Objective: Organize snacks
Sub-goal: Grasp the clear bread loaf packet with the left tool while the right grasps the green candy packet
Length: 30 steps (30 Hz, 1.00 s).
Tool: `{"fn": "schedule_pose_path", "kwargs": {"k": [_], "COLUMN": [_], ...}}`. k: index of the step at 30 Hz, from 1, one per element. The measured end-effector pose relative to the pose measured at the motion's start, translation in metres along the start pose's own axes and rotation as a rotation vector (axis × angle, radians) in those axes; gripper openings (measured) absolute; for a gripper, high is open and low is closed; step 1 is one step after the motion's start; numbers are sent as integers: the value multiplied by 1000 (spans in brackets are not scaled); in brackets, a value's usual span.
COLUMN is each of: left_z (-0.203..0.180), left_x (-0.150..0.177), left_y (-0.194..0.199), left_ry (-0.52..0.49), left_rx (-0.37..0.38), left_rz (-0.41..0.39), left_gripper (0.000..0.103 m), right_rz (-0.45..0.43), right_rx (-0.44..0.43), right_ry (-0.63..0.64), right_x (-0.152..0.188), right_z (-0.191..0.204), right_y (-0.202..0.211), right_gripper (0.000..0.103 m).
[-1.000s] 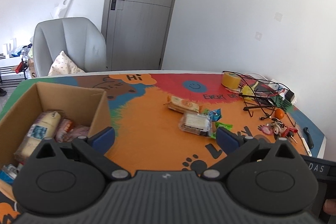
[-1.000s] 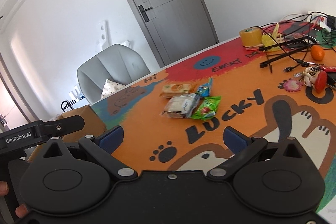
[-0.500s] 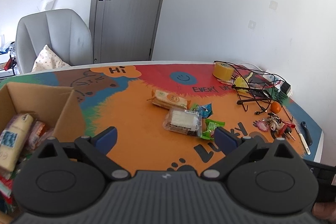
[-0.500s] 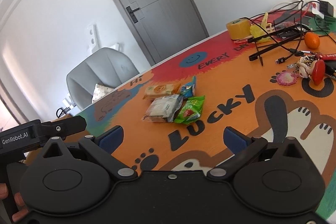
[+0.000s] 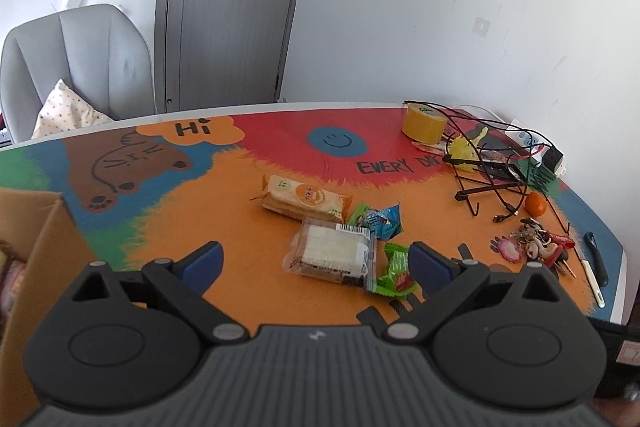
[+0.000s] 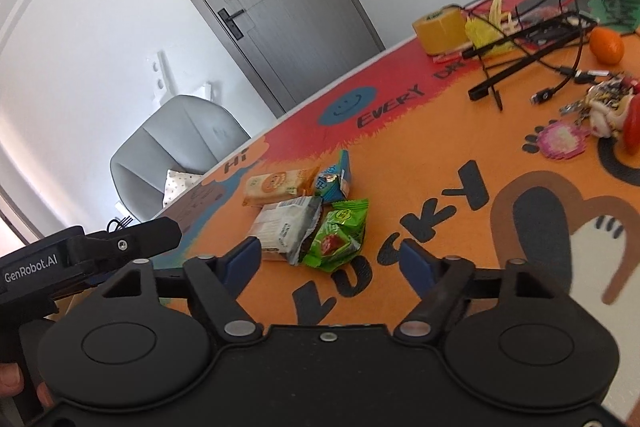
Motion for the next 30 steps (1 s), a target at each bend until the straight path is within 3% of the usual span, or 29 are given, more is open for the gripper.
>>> {"fn": "schedule_pose_path", "kwargs": {"k": [4, 10, 16, 23, 30], "left_z": [1, 1, -3, -17, -24], "left_x": [-4, -8, -6, 0, 8], "left_y": [-18, -42, -61, -78, -94], "left_ry": [13, 22, 30, 2, -30], "left_rx": [-2, -1, -2, 11, -22], "left_rz": [19, 52, 76, 107, 112], "left_gripper": [99, 99, 99, 99, 99], "right_rz": [21, 41, 65, 66, 59], "right_rx": [4, 4, -6, -11, 4], "right_ry": [-19, -23, -10, -35, -37], "right_x": [-3, -8, -5, -2, -1], "right_z": [-7, -10, -12, -27, -37], "right_y": [-18, -38, -51, -40, -29], "right_gripper": [68, 66, 31, 29, 29]}}
Point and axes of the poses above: each gripper's, at about its wrist camera, not at the fingertips, and y roughly against the way its jaws point, z to its left, x to its underside, the point moved 8 cm from there along -y, roughly the way its jaws point, and after that the axes turned 10 degrees about y, right-handed, at the moved point
